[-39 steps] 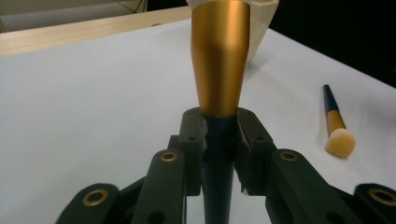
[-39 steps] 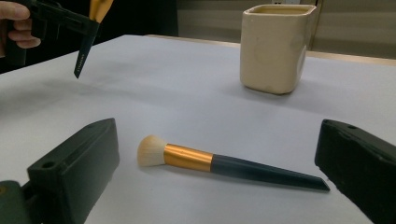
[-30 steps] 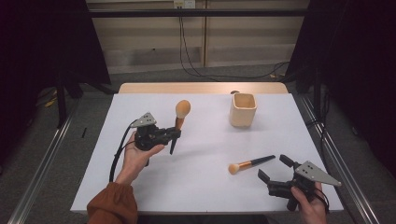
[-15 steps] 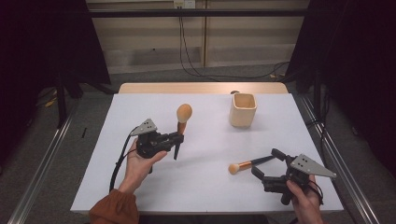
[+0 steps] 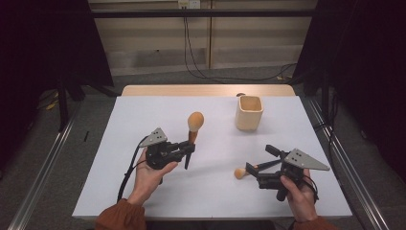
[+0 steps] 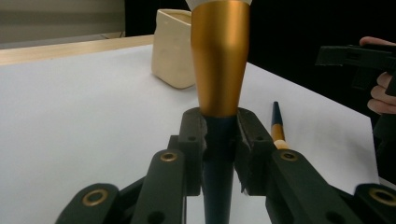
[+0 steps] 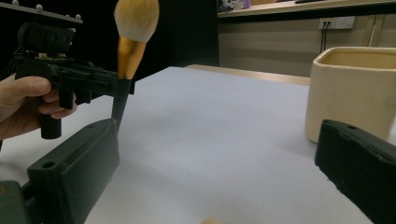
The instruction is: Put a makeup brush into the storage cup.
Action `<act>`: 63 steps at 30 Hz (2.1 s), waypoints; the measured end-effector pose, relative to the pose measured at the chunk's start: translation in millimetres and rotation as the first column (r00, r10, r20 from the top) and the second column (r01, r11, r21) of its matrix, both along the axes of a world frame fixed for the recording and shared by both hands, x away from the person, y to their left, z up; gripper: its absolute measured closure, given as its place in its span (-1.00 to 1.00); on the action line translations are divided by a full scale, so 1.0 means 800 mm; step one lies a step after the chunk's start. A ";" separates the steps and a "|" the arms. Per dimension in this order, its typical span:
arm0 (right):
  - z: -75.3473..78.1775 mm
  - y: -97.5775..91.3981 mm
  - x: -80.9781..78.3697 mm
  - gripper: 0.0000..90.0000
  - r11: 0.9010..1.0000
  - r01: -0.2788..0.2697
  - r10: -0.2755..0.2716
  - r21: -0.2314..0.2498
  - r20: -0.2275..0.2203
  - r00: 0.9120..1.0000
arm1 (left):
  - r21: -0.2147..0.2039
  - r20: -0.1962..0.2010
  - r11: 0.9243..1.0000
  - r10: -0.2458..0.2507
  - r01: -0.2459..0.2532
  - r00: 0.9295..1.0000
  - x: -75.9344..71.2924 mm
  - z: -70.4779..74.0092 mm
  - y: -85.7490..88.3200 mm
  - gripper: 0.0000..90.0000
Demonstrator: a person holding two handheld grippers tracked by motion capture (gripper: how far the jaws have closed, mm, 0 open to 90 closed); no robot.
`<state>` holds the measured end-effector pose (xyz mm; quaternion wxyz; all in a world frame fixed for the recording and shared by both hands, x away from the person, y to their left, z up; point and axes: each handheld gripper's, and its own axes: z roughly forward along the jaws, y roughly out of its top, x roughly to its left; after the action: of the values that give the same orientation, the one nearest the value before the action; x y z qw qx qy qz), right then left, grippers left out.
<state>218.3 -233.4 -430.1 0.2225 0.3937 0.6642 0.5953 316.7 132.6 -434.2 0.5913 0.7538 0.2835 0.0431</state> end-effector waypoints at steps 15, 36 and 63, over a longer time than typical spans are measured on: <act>0.014 0.047 0.029 -1.00 0.995 -0.096 0.095 0.039 0.006 0.995 | -0.025 0.030 0.999 -0.028 0.028 0.999 -0.019 0.007 -0.030 0.65; 0.036 0.102 0.068 -1.00 0.981 -0.173 0.174 0.090 -0.001 0.985 | -0.027 0.066 0.997 -0.069 0.070 0.995 -0.028 0.010 -0.056 0.65; 0.019 0.113 0.079 0.12 0.969 -0.208 0.221 0.132 -0.089 0.971 | -0.020 0.061 0.996 -0.082 0.083 0.995 -0.027 0.002 -0.059 0.65</act>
<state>281.8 -143.3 -414.6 0.0979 0.3625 0.6761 0.6339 294.9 85.6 -432.7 0.6092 0.7566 0.2346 0.0383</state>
